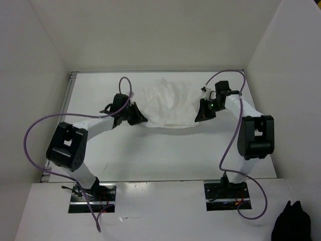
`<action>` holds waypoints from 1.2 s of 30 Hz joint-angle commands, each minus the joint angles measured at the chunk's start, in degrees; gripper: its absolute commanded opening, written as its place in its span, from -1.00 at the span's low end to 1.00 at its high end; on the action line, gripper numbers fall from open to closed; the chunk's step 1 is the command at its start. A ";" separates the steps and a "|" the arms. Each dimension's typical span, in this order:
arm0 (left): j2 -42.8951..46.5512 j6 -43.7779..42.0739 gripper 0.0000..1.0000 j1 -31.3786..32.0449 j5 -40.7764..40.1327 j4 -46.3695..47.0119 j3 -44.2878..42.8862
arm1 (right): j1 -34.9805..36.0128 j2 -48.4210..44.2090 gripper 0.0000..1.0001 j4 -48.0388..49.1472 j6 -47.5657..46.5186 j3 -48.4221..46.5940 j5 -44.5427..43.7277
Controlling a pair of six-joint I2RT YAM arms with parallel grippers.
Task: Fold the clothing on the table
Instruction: Flatten the skirt out
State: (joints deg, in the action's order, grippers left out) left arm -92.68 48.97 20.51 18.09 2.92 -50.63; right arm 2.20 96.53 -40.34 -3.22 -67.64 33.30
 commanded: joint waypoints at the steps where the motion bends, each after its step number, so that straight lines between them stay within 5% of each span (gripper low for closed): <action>1: -5.21 -6.76 -1.00 -6.09 0.88 0.61 -15.32 | 0.79 8.83 -1.00 1.33 1.81 -18.13 3.08; 4: -8.65 -11.76 -1.00 -8.47 3.10 -4.83 -38.70 | 0.79 8.86 -1.00 3.66 2.52 -35.25 9.32; 8: -1.39 -19.60 -0.99 -7.51 -2.17 -3.54 -50.00 | 0.79 -5.89 -1.00 20.25 2.52 -29.24 7.76; 11: 6.07 -20.14 -0.96 -7.50 -2.71 -3.01 -38.71 | 1.32 -7.50 -1.00 10.68 -4.59 -27.21 6.87; 18: 26.05 -15.84 -0.87 -6.28 -2.18 -3.33 2.58 | 0.70 -7.67 -1.00 -2.55 -16.20 -4.63 3.01; 23: 34.14 -13.31 -0.53 -2.60 -0.24 -10.38 15.55 | 0.70 -3.90 -1.00 -7.66 -19.19 1.37 -4.11; 25: 35.64 -12.59 -0.08 1.19 -0.77 -10.39 15.04 | -0.09 -1.97 -0.96 -11.42 -20.76 -0.65 -4.12; 26: 35.64 -11.97 0.16 1.20 -1.29 -11.35 14.17 | -0.09 -1.26 -0.85 -12.82 -21.29 -1.18 -4.12; 30: 32.84 -11.97 0.57 1.20 -2.96 -16.88 10.04 | -0.09 -0.64 0.85 -15.83 -21.91 -3.46 -4.91; 31: 32.83 -11.97 0.62 1.20 -2.97 -16.89 10.03 | -0.09 -1.34 0.99 -15.83 -20.96 -3.47 -5.78; 36: 29.68 -5.58 0.70 1.20 0.63 -11.10 11.51 | -0.09 -6.97 0.99 -6.88 -13.13 -3.47 -16.41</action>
State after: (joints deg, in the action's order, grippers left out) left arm -60.58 38.26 21.78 16.60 -11.29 -39.64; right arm 2.24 93.97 -51.94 -20.32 -68.77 23.97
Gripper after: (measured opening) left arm 0.848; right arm 0.993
